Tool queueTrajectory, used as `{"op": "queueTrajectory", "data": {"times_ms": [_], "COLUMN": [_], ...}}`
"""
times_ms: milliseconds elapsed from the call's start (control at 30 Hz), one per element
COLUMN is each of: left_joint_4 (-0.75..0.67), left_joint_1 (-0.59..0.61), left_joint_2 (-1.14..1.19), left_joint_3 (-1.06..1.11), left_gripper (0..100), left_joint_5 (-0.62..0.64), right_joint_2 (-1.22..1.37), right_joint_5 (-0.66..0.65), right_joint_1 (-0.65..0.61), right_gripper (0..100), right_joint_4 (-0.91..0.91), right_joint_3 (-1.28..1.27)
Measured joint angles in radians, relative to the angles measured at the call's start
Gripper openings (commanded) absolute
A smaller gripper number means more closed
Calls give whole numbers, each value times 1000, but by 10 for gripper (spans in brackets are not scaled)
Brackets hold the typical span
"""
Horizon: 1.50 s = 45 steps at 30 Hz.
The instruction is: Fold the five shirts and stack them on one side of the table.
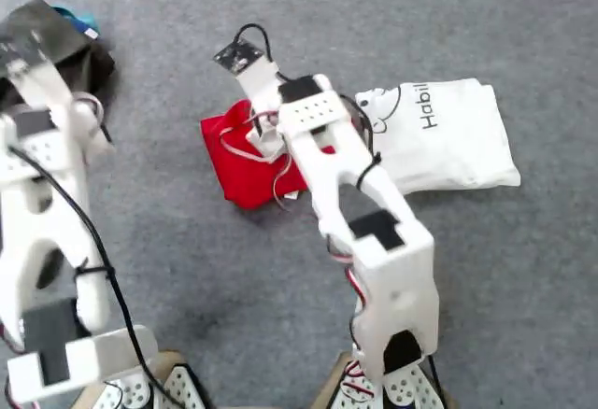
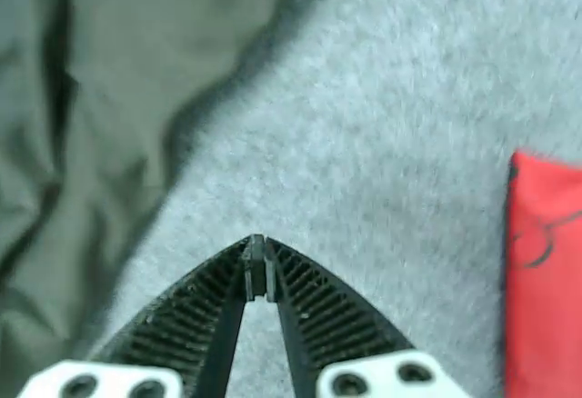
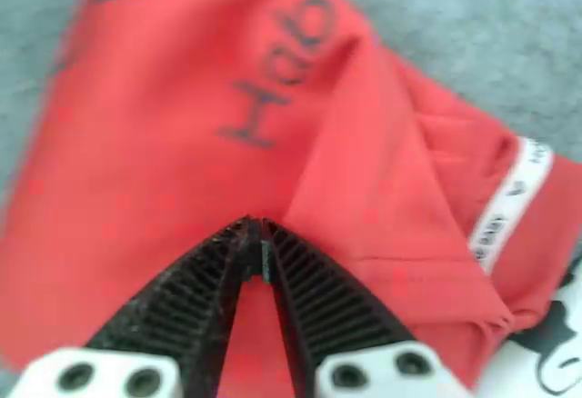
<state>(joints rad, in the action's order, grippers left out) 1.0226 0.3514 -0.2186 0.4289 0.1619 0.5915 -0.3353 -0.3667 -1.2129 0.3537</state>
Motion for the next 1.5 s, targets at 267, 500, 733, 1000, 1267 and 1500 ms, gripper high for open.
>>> {"op": "queueTrajectory", "data": {"times_ms": [267, 500, 733, 1000, 1267, 1500], "left_joint_4": [-273, -456, -482, -482, -486, -486], "left_joint_1": [-87, -192, -199, -199, -199, -199], "left_joint_2": [-21, 84, 124, 126, 126, 126], "left_joint_3": [273, 364, 362, 365, 365, 365], "left_gripper": [29, 29, 29, 29, 29, 29], "left_joint_5": [0, 0, 0, 0, 0, 0], "right_joint_2": [265, 443, 608, 560, 601, 778], "right_joint_5": [0, 0, 0, -60, -63, -68], "right_joint_1": [150, 181, 233, 161, 143, 242], "right_gripper": [15, 15, 15, 15, 15, 15], "right_joint_4": [-41, -25, 5, -483, -433, -259], "right_joint_3": [433, 822, 1138, 1258, 1181, 1178]}}
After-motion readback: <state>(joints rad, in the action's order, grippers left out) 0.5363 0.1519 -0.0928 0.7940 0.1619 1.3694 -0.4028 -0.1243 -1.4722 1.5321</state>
